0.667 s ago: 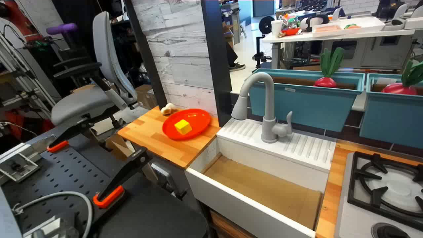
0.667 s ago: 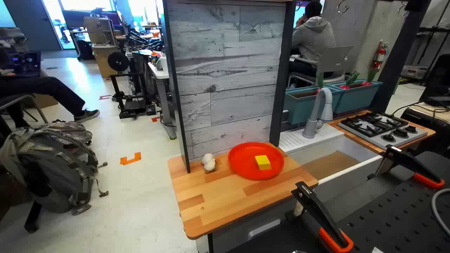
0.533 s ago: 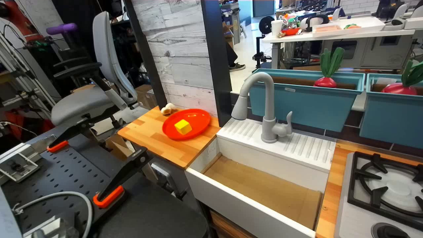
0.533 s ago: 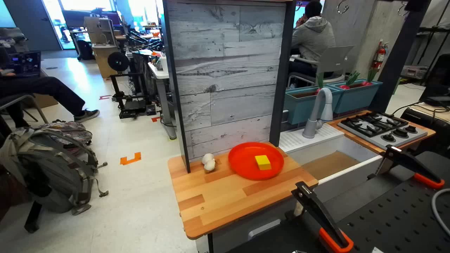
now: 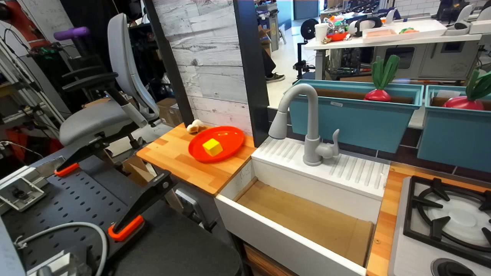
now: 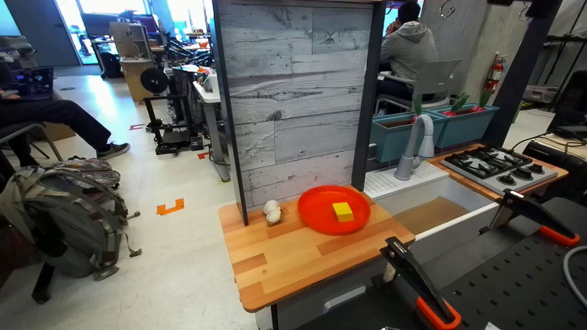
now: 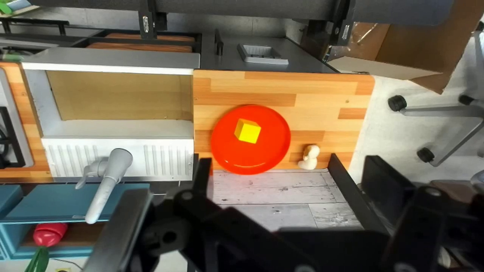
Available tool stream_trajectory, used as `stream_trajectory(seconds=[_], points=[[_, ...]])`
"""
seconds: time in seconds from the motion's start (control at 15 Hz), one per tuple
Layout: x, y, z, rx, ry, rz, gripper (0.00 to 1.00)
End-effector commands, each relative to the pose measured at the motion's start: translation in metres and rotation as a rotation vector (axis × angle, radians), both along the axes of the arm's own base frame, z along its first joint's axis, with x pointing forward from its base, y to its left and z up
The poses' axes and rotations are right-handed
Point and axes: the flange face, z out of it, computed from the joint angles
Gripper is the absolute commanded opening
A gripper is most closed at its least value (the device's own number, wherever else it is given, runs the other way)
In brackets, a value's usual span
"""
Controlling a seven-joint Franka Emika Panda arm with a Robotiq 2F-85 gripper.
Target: Move the white object to the right
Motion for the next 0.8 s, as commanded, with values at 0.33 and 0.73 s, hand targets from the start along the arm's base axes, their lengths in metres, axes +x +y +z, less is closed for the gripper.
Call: stream_trajectory(seconds=[0.33, 0.73], points=[[0.061, 0.028, -0.101, -0.033, -0.07, 0.002, 1.0], [0.116, 0.076, -0.191, -0.02, 0.008, 0.044, 1.0]])
